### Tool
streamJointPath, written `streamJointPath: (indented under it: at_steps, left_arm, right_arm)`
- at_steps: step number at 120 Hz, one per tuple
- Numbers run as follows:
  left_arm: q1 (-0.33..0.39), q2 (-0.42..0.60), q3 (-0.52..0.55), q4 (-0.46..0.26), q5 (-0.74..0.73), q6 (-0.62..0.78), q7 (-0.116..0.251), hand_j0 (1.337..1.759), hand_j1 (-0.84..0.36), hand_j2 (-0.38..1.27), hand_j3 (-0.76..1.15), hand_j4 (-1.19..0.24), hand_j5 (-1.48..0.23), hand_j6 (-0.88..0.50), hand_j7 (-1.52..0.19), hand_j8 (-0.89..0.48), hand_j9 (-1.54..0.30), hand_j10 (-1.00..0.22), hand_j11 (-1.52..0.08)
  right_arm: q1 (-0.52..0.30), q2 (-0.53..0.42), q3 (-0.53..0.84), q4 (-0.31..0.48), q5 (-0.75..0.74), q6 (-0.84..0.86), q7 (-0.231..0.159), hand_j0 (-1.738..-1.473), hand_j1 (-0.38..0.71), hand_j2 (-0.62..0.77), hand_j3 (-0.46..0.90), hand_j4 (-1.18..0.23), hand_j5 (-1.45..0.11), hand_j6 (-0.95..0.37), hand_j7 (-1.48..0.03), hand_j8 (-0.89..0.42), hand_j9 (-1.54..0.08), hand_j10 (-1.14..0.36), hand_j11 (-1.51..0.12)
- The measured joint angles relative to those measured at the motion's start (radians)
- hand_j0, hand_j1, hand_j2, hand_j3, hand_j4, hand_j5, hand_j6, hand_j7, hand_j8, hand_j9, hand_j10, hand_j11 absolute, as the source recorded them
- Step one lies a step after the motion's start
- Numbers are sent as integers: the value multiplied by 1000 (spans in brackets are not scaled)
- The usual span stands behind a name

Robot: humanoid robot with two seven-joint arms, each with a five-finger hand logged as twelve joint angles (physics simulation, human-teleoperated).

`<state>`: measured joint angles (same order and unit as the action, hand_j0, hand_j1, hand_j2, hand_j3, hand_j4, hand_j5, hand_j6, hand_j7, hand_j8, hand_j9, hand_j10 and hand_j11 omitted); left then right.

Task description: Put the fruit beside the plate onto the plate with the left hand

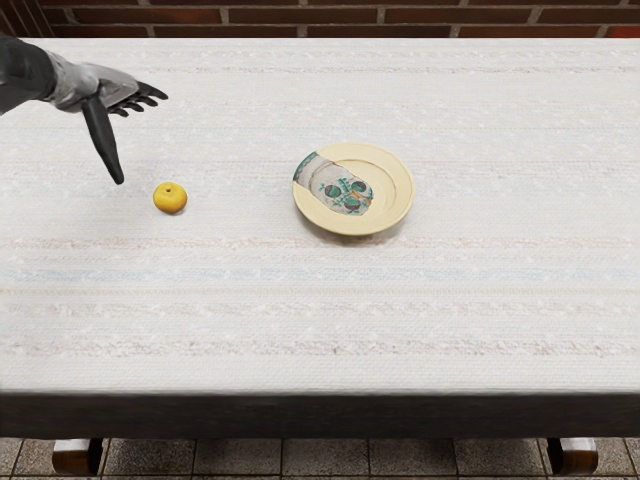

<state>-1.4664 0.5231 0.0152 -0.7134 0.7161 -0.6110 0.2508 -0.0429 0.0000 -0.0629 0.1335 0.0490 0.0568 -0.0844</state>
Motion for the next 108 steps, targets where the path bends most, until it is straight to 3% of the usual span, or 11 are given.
streamJointPath:
  at_steps: [25,49,75,108]
  left_arm:
    - [-7,0,30,-131,95,0,6,1658,349,0,0,-3,0,-4,0,-3,0,-2,0]
    - [-62,-1,177,-208,120,0,5,1658,349,0,0,-2,0,-3,0,-3,0,-2,0]
    - [-61,-26,268,-223,125,18,5,1658,349,0,0,-2,0,-3,0,-3,0,-2,0]
    - [-65,-47,291,-183,126,102,2,1658,349,0,0,-2,0,-3,0,-3,0,-2,0]
  right_arm:
    - [0,0,0,0,0,0,0,-1658,-320,-5,0,-24,-31,-24,-31,-24,-31,-24,-31]
    - [0,0,0,0,0,0,0,-1658,-320,-5,0,-24,-31,-24,-31,-24,-31,-24,-31]
    - [0,0,0,0,-1,0,0,-1658,-320,-5,0,-24,-31,-24,-31,-24,-31,-24,-31]
    - [0,0,0,0,0,0,-1,-1658,-320,-5,0,-24,-31,-24,-31,-24,-31,-24,-31]
